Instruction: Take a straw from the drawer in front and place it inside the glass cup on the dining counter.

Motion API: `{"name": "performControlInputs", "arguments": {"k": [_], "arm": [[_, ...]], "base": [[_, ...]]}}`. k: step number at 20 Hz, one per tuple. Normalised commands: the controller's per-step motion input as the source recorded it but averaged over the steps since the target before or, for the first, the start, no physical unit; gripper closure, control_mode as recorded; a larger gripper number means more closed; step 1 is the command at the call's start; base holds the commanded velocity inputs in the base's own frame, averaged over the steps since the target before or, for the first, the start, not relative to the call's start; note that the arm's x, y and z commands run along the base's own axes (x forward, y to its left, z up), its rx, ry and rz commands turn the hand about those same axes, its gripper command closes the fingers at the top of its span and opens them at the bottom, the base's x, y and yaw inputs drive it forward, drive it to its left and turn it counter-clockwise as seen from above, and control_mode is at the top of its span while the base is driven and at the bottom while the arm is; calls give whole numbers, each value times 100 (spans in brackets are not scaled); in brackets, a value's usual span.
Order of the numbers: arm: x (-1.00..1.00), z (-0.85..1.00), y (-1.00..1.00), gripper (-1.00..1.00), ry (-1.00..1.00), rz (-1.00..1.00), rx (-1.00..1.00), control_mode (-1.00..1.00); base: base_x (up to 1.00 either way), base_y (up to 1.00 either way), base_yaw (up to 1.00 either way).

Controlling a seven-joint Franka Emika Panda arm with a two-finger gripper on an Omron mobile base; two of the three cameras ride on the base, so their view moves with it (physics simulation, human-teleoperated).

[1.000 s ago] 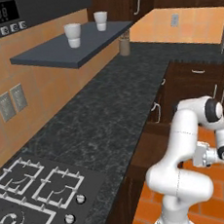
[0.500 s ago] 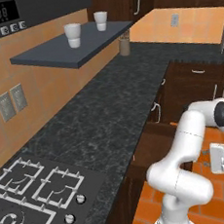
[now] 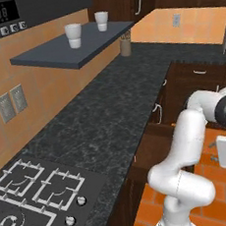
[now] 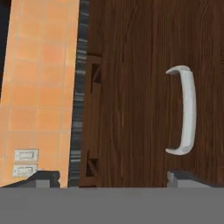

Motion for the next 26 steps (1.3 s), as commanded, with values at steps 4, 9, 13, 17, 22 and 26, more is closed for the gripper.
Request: {"name": "performControlInputs", "arguments": {"k": [4,9,13,17,22,26], "arm": [[25,100,98,-100,16,0,-45,-100],[68,62,68,-100,24,0,-46,-100],[81,9,44,-100,32,0,-39,-100],[57,-43,37,-100,38,0,-25,-100],[47,-46,3,-100,31,0,-9,-100],[16,-44,-4,-100,21,0,-3,-100]], "base": [[0,0,0],[0,0,0],[0,0,0],[0,0,0],[0,0,0],[0,0,0]]}}
